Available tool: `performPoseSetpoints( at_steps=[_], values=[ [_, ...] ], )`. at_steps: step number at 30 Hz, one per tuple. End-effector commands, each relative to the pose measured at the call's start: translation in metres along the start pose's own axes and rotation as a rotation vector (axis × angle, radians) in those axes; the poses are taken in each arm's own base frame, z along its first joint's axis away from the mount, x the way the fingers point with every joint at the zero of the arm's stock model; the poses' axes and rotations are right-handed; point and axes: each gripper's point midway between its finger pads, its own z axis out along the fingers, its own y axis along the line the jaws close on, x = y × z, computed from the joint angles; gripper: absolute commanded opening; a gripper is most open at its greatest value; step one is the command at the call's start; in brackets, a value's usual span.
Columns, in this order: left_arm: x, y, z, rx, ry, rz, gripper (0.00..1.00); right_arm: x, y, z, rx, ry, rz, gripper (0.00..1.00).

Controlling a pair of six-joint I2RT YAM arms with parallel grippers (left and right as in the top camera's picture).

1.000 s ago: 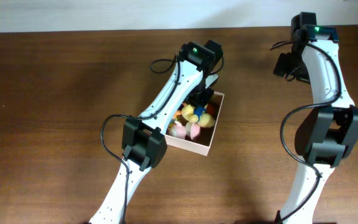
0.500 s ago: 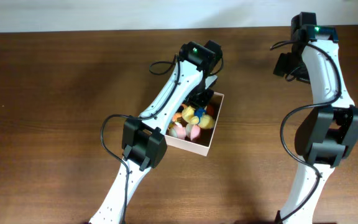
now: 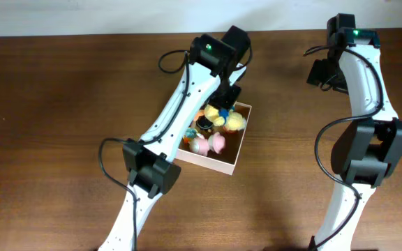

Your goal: Pack container

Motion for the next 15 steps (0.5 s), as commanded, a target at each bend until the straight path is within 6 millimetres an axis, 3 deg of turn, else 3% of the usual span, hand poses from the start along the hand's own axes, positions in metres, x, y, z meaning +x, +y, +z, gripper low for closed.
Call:
performPoseSetpoints(
  at_steps=[1,8,15],
  values=[
    [-0.003,0.004,-0.024,-0.006,-0.056,-0.019,0.12,0.000,-0.001,0.001,0.003,0.001,0.018,0.99],
    [-0.003,-0.001,-0.030,0.025,-0.067,-0.017,0.12,-0.001,-0.001,0.001,0.003,0.000,0.018,0.99],
    [0.009,0.022,-0.012,-0.058,0.007,-0.038,0.09,-0.001,-0.001,0.001,0.003,0.000,0.018,0.99]
  ],
)
